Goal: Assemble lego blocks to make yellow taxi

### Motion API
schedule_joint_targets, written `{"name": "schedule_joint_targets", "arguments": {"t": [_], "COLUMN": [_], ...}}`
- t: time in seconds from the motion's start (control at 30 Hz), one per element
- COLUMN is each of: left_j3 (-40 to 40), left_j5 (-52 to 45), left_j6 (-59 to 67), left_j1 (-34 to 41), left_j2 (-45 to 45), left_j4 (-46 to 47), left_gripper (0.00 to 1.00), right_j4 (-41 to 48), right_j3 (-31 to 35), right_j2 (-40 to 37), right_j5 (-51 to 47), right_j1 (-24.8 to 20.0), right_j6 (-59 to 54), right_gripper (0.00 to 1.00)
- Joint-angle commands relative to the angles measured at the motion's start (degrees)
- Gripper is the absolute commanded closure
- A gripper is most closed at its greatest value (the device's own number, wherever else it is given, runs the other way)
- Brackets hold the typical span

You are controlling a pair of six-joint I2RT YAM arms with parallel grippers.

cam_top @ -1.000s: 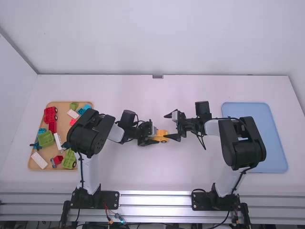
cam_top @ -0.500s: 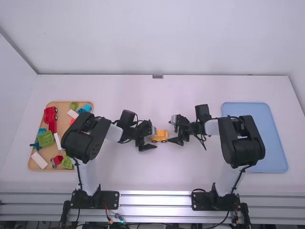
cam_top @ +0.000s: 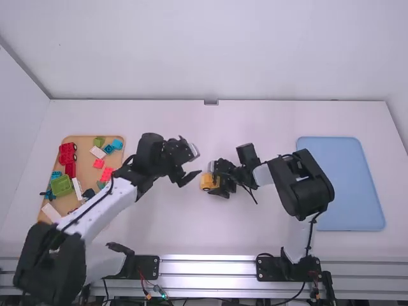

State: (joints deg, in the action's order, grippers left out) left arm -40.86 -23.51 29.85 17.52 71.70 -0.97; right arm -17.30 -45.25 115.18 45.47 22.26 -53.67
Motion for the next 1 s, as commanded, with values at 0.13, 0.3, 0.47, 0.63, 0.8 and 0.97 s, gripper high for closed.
{"name": "schedule_joint_targets", "arguments": {"t": [0.13, 0.3, 0.47, 0.63, 0.8, 0.97], "left_j3": [-0.3, -0.3, -0.3, -0.3, -0.3, -0.3], "left_j5": [21.5, 28.7, 30.6, 30.6, 30.7, 30.7], "left_j6": [-19.5, -26.7, -27.5, -27.5, -27.5, -27.5], "left_j1": [-0.1, -0.2, 0.1, 0.1, 0.0, 0.0], "left_j2": [-14.3, -19.0, -19.2, -16.5, -13.0, -8.5], "left_j4": [1.2, 1.0, -1.2, -6.1, -10.3, -14.5], "left_gripper": [0.01, 0.01, 0.01, 0.01, 0.01, 0.00], "right_j4": [-0.8, 1.7, 14.1, 25.4, 25.7, 23.3], "right_j3": [0.2, -1.7, -4.9, -7.4, -7.2, -5.7], "right_j2": [0.5, -1.6, -10.1, -21.0, -26.1, -25.9], "right_j5": [-5.0, -5.4, -13.0, -26.6, -32.3, -32.1], "right_j1": [2.6, 1.6, -2.6, -11.6, -23.5, -39.2], "right_j6": [2.4, 6.3, 5.2, 7.6, 15.0, 25.0], "right_gripper": [0.59, 0.67, 0.73, 0.76, 0.78, 0.70]}}
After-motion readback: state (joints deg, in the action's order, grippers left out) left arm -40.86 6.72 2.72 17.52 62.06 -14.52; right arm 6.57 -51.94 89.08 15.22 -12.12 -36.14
